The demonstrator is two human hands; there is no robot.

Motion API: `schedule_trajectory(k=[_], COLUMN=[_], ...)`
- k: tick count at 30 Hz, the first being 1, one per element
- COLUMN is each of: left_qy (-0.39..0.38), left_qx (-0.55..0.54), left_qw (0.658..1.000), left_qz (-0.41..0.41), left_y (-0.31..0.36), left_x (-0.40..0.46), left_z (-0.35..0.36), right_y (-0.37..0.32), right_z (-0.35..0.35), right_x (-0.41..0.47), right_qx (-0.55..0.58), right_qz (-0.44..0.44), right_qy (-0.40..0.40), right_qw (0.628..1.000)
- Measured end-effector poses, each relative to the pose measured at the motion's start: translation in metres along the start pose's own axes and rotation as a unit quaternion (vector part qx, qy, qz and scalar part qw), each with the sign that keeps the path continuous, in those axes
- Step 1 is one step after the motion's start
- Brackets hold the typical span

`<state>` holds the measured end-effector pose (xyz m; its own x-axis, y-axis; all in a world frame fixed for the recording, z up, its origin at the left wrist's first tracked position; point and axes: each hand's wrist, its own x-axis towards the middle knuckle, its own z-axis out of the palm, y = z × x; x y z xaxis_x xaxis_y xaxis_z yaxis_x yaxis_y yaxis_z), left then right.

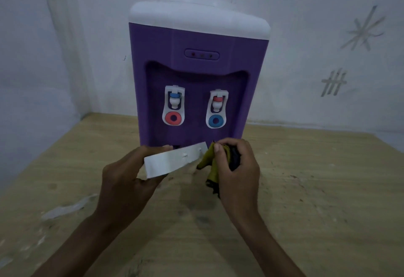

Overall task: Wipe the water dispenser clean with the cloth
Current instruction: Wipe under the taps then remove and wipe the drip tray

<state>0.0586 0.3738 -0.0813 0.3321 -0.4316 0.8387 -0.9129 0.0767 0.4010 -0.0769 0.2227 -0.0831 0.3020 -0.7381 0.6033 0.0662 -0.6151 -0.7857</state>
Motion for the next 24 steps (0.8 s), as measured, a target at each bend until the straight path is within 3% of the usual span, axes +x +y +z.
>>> schedule_trajectory(k=[3, 12, 17, 24], left_qy=[-0.005, -0.003, 0.001, 0.005], left_qx=[-0.024, 0.015, 0.008, 0.013], left_qw=[1.0, 1.0, 1.0, 1.0], left_qz=[0.009, -0.02, 0.002, -0.017], left_y=[0.008, -0.002, 0.003, -0.001], left_x=[-0.001, -0.002, -0.003, -0.002], left_z=[0.004, -0.002, 0.003, 0.001], right_y=[0.001, -0.014, 0.003, -0.004], right_z=[0.004, 0.012, 0.011, 0.016], right_x=[-0.004, -0.021, -0.015, -0.017], right_qx=[0.015, 0.085, -0.011, -0.004], right_qz=[0.036, -0.001, -0.004, -0.057], right_qy=[-0.041, -0.123, -0.099, -0.111], right_qw=[0.998, 0.989, 0.995, 0.992])
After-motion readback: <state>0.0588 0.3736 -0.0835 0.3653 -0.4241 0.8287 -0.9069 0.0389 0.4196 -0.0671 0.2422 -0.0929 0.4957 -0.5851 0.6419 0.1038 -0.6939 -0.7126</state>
